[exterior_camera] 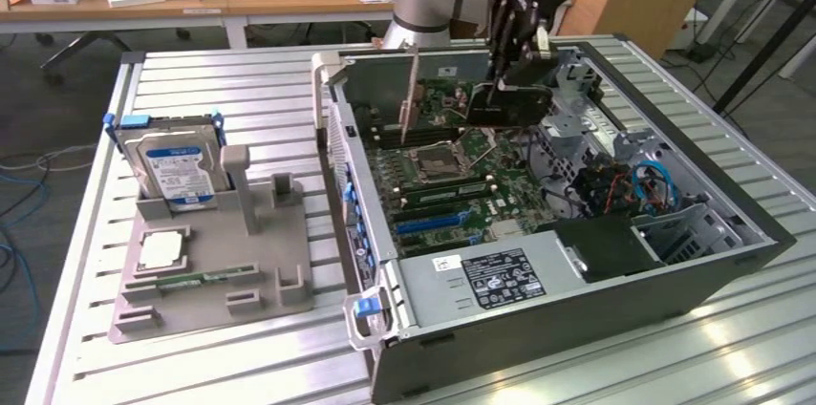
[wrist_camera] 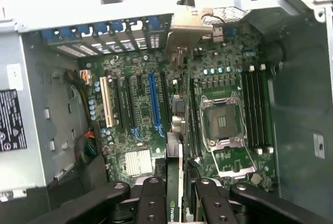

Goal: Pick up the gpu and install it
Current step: 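Insert the gpu into the slot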

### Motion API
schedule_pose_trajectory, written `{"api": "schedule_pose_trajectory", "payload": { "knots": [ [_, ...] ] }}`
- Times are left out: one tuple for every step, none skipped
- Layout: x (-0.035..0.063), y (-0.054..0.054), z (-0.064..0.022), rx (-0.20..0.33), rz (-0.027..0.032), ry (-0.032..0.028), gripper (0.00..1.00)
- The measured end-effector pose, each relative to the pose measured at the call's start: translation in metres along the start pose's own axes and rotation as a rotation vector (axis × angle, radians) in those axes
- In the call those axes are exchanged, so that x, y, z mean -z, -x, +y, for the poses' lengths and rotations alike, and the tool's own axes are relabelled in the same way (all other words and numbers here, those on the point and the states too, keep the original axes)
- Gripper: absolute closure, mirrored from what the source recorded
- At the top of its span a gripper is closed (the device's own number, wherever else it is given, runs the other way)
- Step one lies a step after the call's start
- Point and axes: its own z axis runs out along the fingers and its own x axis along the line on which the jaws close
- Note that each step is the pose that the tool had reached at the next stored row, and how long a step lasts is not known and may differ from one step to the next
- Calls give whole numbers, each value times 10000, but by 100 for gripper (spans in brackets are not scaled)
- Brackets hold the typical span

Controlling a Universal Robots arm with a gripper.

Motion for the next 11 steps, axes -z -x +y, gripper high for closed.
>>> {"api": "schedule_pose_trajectory", "payload": {
  "knots": [
    [-2,0,0,180,1,1,74],
    [-4,0,0,359,2,1,74],
    [-5,0,0,539,3,4,74],
    [-6,0,0,718,4,5,74],
    [-8,0,0,898,5,7,74],
    [-9,0,1,1088,6,9,74],
    [-10,0,1,1264,8,12,74],
    [-11,-1,1,1389,9,15,74],
    [-11,-1,0,1471,10,18,74],
    [-11,-1,0,1501,11,19,74],
    [-11,-1,0,1510,10,19,74]
  ]
}}
